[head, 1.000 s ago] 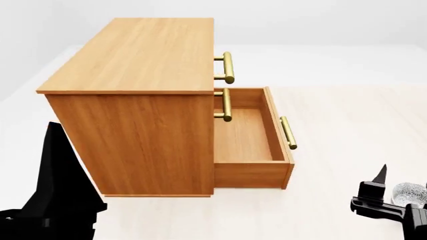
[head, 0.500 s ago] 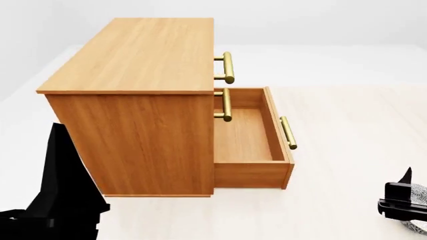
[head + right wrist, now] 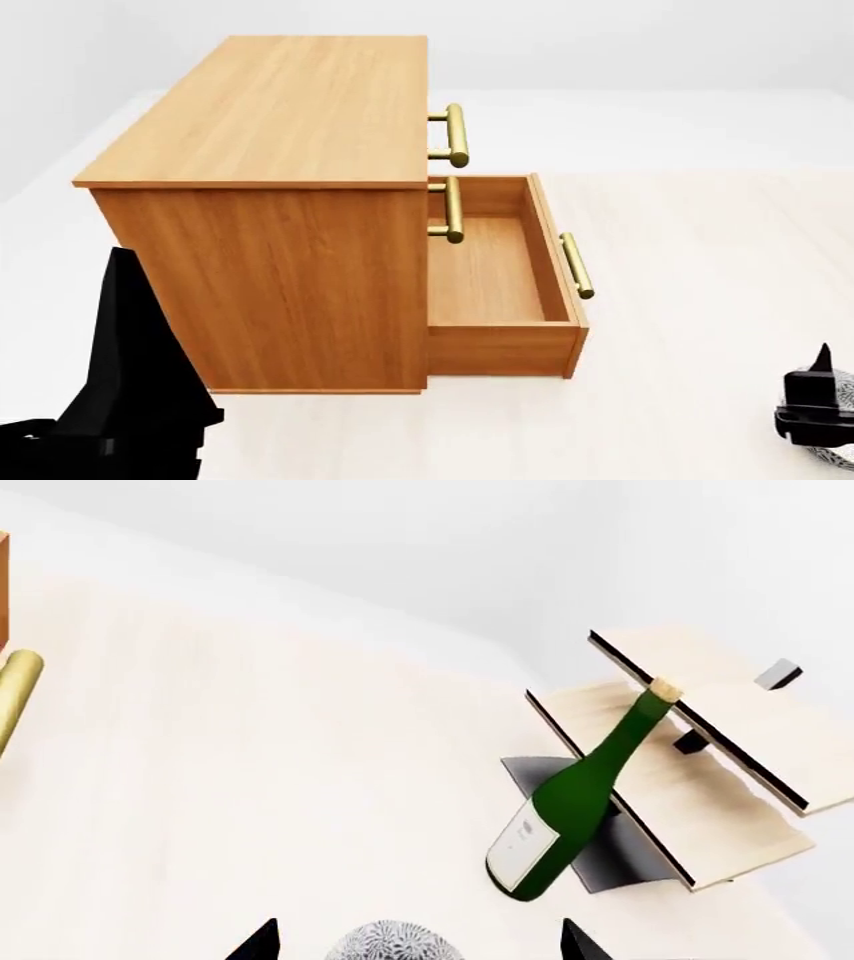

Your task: Put the bowl on top of the cabinet.

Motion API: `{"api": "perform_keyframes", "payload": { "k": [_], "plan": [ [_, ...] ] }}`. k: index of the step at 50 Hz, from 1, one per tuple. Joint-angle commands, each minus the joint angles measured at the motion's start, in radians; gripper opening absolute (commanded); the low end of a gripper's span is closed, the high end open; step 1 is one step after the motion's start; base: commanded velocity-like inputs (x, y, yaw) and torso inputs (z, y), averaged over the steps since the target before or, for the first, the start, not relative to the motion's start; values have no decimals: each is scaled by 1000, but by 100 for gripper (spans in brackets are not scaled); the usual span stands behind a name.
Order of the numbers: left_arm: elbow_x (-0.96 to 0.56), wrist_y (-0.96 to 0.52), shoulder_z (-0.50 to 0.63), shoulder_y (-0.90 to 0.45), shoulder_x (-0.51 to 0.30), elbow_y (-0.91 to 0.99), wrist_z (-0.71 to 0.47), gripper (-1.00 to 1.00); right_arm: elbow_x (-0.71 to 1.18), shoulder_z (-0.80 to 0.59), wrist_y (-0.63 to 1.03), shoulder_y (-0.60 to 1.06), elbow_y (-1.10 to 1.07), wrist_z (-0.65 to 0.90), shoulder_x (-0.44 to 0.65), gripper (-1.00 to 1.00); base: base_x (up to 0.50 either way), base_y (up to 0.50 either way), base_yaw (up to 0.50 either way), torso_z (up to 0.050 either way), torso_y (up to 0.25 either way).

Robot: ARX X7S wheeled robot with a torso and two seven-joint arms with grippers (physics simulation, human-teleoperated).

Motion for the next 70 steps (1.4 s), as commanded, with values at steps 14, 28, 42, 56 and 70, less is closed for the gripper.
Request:
{"api": "perform_keyframes", "payload": {
  "k": [14,28,42,56,70],
  "plan": [
    [3,-2,11,-9,-1,-3,-4,100,-58,-68,-168,-55,126,-115,-5,100,0,0,0,0,0],
    [5,2,12,-6,-6,-1,-7,100,-25,-62,-136,-51,173,-121,-23,100,0,0,0,0,0],
    [4,4,17,-11,-7,-9,-7,100,-44,-111,-147,-39,233,-121,-29,100,0,0,0,0,0],
    [4,-3,21,-18,-9,-4,-12,100,-52,-153,-157,-4,297,-137,-21,100,0,0,0,0,0],
    [4,-1,26,-20,-10,-6,-14,100,-48,-192,-140,38,335,-141,-11,100,0,0,0,0,0]
  ]
}}
